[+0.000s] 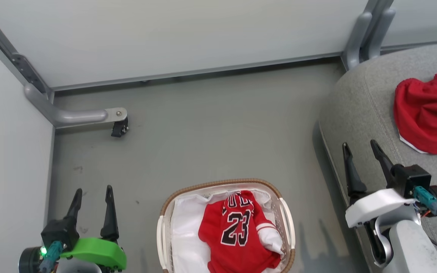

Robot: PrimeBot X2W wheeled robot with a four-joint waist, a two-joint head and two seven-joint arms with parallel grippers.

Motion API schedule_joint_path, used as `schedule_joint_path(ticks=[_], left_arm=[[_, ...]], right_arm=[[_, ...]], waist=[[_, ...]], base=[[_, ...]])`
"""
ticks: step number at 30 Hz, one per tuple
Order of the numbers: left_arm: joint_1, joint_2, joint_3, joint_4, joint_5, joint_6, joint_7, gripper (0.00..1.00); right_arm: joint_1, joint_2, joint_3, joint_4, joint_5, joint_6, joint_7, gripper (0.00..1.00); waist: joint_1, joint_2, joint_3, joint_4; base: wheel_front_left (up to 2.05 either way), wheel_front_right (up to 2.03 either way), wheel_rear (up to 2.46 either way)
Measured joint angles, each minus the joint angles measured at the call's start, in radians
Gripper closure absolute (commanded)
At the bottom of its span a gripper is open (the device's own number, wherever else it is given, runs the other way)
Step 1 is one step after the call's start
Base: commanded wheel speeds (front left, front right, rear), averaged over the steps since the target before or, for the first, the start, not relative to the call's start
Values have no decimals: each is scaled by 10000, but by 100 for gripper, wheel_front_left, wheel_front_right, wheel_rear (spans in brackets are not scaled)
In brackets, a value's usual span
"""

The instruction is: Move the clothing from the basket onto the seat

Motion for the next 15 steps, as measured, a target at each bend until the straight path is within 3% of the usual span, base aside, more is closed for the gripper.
schedule_joint_path(ticks=[9,15], left_arm=[[532,-8,-113,40,-322,0,0,0],[585,-8,-466,25,-364,0,0,0]], right_arm=[[597,0,107,213,25,0,0,0],[618,2,274,178,65,0,0,0]], waist=[[0,0,-678,199],[0,0,-579,137]], base=[[0,0,0],[0,0,0]])
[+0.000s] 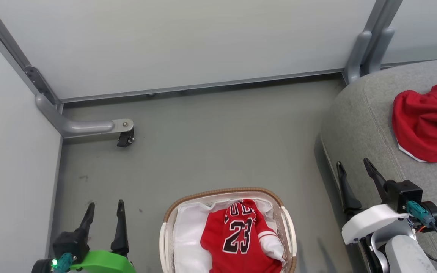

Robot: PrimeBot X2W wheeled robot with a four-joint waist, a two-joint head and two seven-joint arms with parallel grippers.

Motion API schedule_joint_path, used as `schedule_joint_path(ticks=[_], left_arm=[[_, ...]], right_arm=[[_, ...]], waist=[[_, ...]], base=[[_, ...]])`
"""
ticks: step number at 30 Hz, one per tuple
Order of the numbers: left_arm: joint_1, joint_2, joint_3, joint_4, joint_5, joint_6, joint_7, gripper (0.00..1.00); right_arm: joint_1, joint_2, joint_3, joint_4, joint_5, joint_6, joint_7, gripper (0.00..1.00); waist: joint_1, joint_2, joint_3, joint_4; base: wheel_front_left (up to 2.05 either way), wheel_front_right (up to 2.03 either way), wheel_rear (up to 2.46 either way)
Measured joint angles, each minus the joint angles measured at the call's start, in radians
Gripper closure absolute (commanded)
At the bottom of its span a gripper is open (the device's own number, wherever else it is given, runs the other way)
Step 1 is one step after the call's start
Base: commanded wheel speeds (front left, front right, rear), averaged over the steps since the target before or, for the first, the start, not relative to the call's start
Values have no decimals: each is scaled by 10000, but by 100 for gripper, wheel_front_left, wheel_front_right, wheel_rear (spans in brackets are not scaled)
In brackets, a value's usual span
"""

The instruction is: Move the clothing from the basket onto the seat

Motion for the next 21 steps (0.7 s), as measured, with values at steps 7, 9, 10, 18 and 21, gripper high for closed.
schedule_joint_path(ticks=[7,9,10,18,21], left_arm=[[-647,-4,-725,144,-48,0,0,0],[-989,-4,-1041,288,-100,0,0,0],[-1166,-10,-1166,326,-148,0,0,0],[-2840,-6,-2368,840,-238,0,0,0],[-3451,71,-2732,988,-245,0,0,0]], right_arm=[[-642,-2,293,-389,77,0,0,0],[-879,-6,407,-579,123,0,0,0],[-1014,-6,472,-665,155,0,0,0],[-1925,-8,913,-1279,403,0,0,0],[-2226,-12,1039,-1542,543,0,0,0]], waist=[[0,0,668,-243],[0,1,978,-351],[0,0,1145,-409],[0,0,2554,-933],[0,0,3116,-1161]], base=[[0,0,0],[0,0,0],[0,0,0],[0,0,0],[0,0,0]])
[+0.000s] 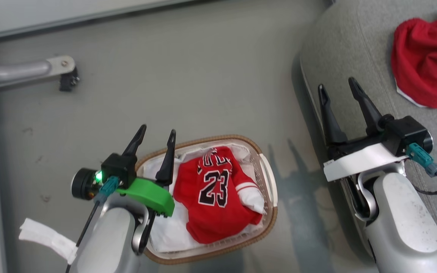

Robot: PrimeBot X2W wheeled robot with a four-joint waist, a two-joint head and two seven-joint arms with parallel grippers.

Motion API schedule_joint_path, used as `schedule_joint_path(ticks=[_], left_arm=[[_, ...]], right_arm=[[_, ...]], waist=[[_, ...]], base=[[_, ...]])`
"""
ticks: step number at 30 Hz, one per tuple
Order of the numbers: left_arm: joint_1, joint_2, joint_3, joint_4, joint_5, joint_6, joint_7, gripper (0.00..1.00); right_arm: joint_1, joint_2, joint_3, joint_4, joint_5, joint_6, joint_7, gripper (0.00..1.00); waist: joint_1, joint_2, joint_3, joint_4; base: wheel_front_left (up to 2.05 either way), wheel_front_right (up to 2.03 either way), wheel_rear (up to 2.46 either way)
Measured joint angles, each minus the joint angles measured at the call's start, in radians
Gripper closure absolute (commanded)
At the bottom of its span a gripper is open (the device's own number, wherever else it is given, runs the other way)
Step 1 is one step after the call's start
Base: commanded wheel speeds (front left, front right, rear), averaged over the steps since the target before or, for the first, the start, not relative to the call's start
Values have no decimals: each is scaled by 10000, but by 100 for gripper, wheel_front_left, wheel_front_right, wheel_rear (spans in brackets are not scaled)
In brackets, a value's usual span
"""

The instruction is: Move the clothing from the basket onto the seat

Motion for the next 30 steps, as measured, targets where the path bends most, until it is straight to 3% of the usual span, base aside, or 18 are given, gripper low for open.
schedule_joint_path(ticks=[18,30], left_arm=[[-2555,1509,-3359,1352,-1377,0,0,0],[-3372,1511,-5120,2723,-2592,0,0,0]], right_arm=[[-1236,-4,821,-1383,654,0,0,0],[-1276,0,727,-1503,763,0,0,0]], waist=[[0,0,3215,-1539],[1,0,4490,-2126]], base=[[0,0,0],[0,0,0]])
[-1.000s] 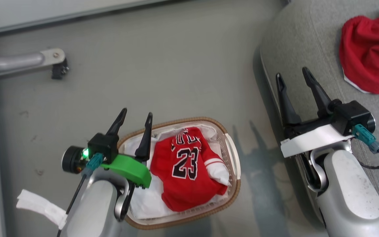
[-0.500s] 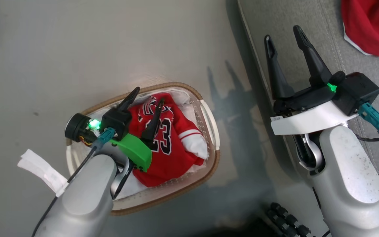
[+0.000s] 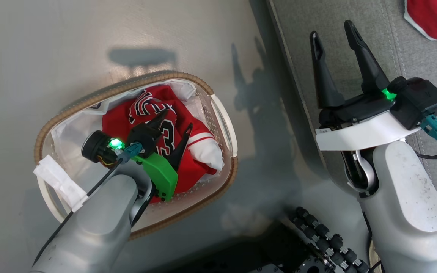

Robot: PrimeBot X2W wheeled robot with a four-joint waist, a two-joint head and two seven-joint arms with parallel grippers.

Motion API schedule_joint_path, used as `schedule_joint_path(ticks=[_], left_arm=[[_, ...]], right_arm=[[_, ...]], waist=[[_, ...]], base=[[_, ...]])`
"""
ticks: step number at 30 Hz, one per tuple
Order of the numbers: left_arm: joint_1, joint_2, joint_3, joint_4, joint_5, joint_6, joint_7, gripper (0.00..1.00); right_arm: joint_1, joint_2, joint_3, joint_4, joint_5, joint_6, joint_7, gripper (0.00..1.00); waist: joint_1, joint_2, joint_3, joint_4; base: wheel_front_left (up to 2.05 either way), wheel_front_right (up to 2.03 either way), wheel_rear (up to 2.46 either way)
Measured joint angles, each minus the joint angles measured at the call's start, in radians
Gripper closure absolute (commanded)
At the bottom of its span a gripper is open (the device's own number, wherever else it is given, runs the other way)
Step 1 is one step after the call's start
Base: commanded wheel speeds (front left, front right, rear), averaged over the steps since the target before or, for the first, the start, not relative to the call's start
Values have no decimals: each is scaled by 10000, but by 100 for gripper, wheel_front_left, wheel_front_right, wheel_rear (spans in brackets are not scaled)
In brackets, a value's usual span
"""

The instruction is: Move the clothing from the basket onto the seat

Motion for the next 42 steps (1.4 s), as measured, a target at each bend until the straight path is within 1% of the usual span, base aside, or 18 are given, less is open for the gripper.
schedule_joint_path(ticks=[5,13,14,15,16,20,24,27,36,39,42], left_arm=[[-344,-81,-374,759,-159,0,0,0],[-746,-341,-224,2270,-96,0,0,0],[-747,-374,-238,2458,-121,0,0,16],[-747,-422,-318,2665,-165,0,0,64],[-740,-466,-420,2732,-222,0,0,100],[-741,-537,-562,2660,-514,0,0,100],[-633,-462,-307,2134,-617,0,0,100],[-257,-408,-205,1768,-550,0,0,100],[1347,-364,104,541,36,0,0,100],[1904,-403,453,196,96,0,4,100],[2478,-617,945,-403,303,0,6,100]], right_arm=[[-81,0,-79,-44,15,0,0,0],[-161,0,-203,-12,2,0,0,0],[-162,4,-205,0,-4,0,0,0],[-162,4,-211,25,-6,0,0,0],[-162,4,-224,56,-6,0,0,0],[-166,2,-316,130,-19,0,0,0],[-151,4,-351,261,-19,0,0,0],[-66,6,-357,428,-23,0,0,0],[713,12,-385,1028,-288,2,0,0],[1113,12,-514,1208,-374,0,0,0],[1599,13,-612,1413,-447,0,0,0]], waist=[[0,0,374,-65],[1,0,645,-33],[0,0,633,-29],[0,0,609,-26],[1,0,577,-24],[1,0,389,10],[0,0,28,74],[1,0,-357,128],[0,0,-2012,400],[0,0,-2625,542],[0,0,-3442,794]], base=[[0,0,0],[0,0,0],[0,0,0],[0,0,0],[0,0,0],[0,0,0],[0,0,0],[0,0,0],[0,0,0],[0,0,0],[0,0,0]])
